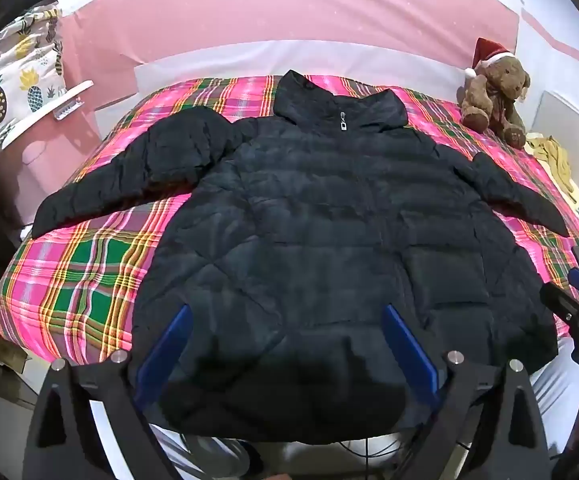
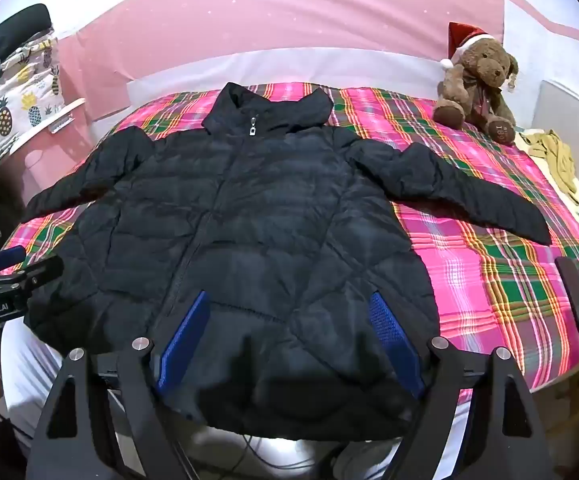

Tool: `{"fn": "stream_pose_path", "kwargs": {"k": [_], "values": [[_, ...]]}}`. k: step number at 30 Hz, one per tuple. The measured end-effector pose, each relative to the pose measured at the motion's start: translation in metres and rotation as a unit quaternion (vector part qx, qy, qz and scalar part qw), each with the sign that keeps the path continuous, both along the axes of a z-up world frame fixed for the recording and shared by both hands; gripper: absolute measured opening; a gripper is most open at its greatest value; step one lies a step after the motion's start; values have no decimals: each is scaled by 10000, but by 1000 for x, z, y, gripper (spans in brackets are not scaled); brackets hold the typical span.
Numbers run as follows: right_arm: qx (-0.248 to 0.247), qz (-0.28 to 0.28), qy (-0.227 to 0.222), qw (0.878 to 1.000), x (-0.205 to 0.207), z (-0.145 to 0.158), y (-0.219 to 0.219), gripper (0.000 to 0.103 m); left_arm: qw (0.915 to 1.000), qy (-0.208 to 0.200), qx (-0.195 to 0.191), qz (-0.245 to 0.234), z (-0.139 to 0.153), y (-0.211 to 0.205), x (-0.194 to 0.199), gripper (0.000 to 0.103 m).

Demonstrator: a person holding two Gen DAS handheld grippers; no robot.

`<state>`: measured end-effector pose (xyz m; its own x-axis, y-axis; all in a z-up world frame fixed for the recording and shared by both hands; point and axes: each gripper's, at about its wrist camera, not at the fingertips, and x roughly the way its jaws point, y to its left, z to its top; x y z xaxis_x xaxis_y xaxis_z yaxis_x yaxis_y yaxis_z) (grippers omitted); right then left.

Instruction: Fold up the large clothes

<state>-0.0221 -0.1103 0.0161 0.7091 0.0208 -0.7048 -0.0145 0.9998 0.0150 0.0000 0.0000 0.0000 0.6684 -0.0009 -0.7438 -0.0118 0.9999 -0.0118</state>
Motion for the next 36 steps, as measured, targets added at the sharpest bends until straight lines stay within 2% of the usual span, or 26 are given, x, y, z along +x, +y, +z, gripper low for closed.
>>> {"fn": "stream_pose_path", "kwargs": {"k": [36], "values": [[-18,-62,135,9999,5,-6,0,82,9999,114,-41,4,-7,1,1,96]]}}
